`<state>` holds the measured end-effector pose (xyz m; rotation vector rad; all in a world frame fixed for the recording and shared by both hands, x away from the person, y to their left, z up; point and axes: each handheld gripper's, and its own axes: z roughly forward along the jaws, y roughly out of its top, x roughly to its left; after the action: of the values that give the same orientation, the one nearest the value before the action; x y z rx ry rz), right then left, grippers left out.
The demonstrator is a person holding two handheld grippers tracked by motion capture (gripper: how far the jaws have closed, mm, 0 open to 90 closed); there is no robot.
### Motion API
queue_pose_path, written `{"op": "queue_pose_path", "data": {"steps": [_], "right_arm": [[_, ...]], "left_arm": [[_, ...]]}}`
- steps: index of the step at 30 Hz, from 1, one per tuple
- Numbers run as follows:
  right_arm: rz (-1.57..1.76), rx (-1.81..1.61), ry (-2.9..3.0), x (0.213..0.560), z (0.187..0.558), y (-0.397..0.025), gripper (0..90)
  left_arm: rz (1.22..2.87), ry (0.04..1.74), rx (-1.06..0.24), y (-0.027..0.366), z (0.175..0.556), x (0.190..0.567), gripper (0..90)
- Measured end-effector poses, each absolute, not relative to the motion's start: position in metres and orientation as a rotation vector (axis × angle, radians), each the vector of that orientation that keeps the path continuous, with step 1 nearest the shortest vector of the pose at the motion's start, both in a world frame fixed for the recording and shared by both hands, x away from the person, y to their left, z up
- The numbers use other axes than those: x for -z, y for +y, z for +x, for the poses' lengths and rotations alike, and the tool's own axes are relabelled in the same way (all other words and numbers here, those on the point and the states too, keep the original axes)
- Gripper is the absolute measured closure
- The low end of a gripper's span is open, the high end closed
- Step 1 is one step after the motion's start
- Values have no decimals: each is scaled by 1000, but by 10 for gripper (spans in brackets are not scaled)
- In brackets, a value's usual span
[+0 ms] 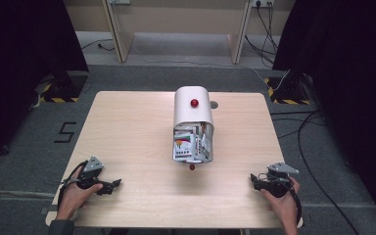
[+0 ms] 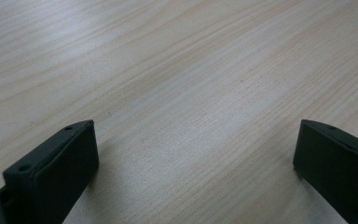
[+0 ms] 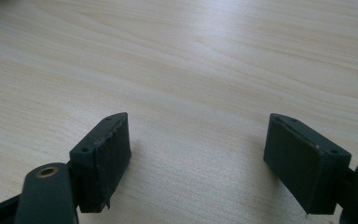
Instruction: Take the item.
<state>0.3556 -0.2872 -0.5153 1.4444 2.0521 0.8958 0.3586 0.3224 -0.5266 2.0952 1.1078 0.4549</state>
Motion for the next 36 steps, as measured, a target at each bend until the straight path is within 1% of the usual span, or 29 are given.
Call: {"op": "queue_pose_path", "data": {"steps": [8, 16, 21, 36], "right_arm": [[1444, -895, 2052, 515, 356, -287, 234], [1450, -903, 2045, 515, 353, -287, 264], [1458, -917, 2037, 514, 352, -286, 267], [1352, -1034, 1996, 479, 341, -266, 283]], "left_arm": [[2095, 1108, -455, 322, 358, 527, 0], [2092, 1113, -457, 322, 358, 527, 0], [2091, 1115, -458, 323, 358, 527, 0], [2081, 1136, -464, 323, 358, 527, 0]]}}
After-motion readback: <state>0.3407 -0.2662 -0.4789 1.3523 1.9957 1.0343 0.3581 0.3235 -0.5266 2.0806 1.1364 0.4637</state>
